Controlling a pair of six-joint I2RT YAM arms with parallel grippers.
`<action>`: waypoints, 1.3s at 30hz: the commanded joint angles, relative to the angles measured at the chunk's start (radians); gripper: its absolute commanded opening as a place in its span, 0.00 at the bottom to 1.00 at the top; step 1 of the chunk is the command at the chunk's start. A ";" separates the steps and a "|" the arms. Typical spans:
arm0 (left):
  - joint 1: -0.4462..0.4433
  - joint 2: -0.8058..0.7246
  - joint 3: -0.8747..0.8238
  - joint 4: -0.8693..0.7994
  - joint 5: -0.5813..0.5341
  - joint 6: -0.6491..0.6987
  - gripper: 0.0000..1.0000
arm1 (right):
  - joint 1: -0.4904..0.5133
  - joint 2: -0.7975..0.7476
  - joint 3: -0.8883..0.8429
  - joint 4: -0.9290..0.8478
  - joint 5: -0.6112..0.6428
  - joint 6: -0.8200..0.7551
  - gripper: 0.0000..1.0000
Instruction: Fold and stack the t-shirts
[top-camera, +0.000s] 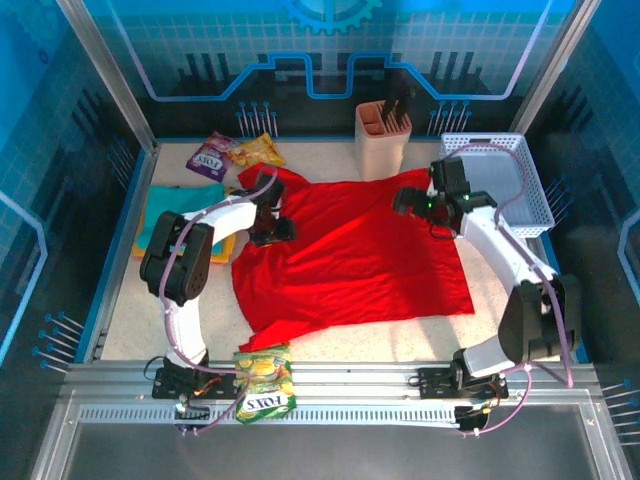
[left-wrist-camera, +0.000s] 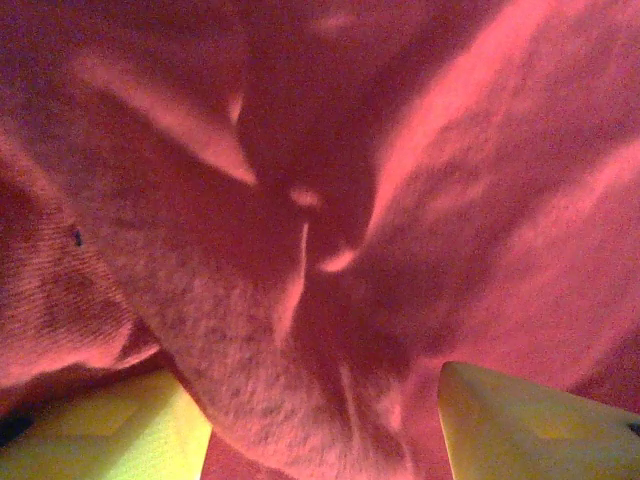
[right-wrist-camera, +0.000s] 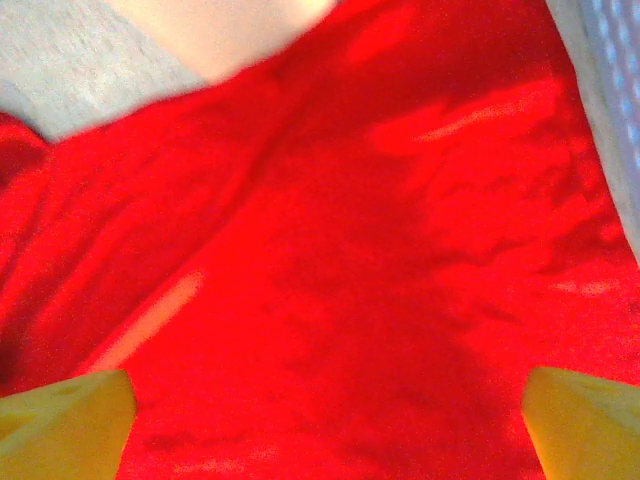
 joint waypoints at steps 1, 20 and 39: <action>0.030 0.052 0.042 -0.054 -0.043 0.048 0.62 | 0.021 -0.104 -0.133 -0.029 0.058 0.038 1.00; -0.024 -0.394 -0.116 -0.305 -0.016 -0.016 0.62 | 0.129 -0.223 -0.337 -0.051 0.000 0.067 1.00; -0.367 -0.823 -0.591 -0.470 0.014 -0.464 0.56 | 0.355 -0.162 -0.398 0.078 -0.116 0.133 0.92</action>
